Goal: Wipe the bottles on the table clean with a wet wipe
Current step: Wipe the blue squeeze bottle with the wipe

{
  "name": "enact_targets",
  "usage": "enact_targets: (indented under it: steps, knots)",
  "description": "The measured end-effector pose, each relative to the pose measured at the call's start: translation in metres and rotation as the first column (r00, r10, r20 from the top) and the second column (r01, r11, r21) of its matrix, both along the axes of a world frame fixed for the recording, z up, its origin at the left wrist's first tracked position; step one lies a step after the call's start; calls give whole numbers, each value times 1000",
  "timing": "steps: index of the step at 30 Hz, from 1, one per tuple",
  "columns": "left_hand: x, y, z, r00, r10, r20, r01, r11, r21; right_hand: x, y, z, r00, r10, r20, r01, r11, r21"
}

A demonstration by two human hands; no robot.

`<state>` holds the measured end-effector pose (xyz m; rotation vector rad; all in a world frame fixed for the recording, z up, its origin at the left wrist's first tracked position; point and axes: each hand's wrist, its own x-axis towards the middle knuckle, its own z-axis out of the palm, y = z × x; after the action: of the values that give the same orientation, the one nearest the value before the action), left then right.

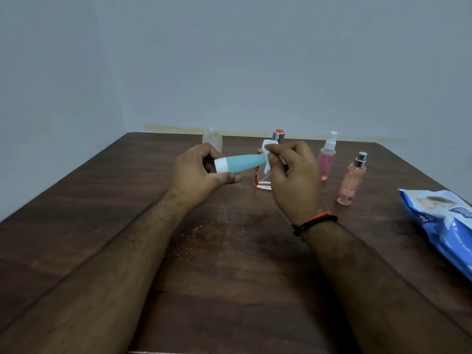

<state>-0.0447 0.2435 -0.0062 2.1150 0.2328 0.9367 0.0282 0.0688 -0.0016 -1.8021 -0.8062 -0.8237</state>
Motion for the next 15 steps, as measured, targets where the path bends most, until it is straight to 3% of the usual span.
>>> enact_targets:
  steps: [5, 11, 15]
  knots:
    - [-2, -8, 4, 982, -167, -85, 142, 960, -239, -5, 4, -3, 998, 48, 27, -49, 999, 11]
    - [-4, -10, 3, 976, -209, -61, 181, 936, -302, -9, 9, -7, 970, 194, 148, -172, 973, -151]
    - [-5, -9, 6, 987, -154, -52, 137, 961, -241, 0, 4, -6, 988, 81, 130, -69, 993, -96]
